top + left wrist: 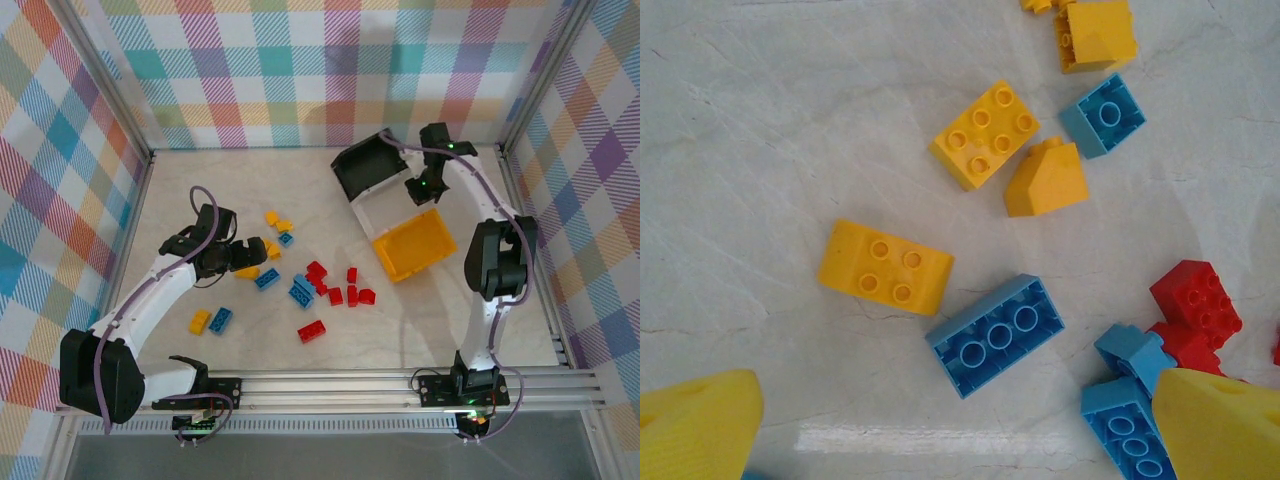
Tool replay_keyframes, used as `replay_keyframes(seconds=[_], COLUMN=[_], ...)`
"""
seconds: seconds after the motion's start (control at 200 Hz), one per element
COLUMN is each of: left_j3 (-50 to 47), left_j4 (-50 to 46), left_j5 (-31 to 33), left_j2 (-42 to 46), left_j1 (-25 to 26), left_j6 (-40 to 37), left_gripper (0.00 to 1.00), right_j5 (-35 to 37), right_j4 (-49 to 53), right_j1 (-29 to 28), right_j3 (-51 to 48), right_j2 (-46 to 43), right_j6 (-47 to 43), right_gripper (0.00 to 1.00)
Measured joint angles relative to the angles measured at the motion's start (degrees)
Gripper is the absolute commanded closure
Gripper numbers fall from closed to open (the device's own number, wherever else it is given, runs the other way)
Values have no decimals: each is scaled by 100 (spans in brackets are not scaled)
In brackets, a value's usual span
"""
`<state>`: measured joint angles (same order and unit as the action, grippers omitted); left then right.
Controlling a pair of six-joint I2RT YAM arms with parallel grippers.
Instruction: Sort the legos into containers by color
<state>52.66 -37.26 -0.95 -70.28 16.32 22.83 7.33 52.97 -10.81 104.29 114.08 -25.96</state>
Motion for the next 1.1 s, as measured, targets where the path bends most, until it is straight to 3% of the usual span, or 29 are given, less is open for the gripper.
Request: replay_keyframes(seconds=[0.33,0.705,0.805,0.93,1.105], left_j3=[0,0,0,0,0], left_j4=[-103,-348,-365,-378,-367], left_j5=[-7,-4,-4,-2,-4], left_j2=[0,-105,-164,-238,-275], left_j1=[0,0,0,0,0], left_j6=[205,334,334,332,332], left_gripper=[0,0,0,0,0], right_j5=[286,315,313,315,317], right_j4=[-446,-557,-586,-1165,-1510], right_j1=[-702,-1051,-1095,-1147,-1196], right_j3=[179,1099,1261,1279,1279], right_j2=[557,1526,1641,1860,2085], right_j6=[-2439,-3375,-3427,-3318,-3106], right_gripper=[100,100,74,51,45])
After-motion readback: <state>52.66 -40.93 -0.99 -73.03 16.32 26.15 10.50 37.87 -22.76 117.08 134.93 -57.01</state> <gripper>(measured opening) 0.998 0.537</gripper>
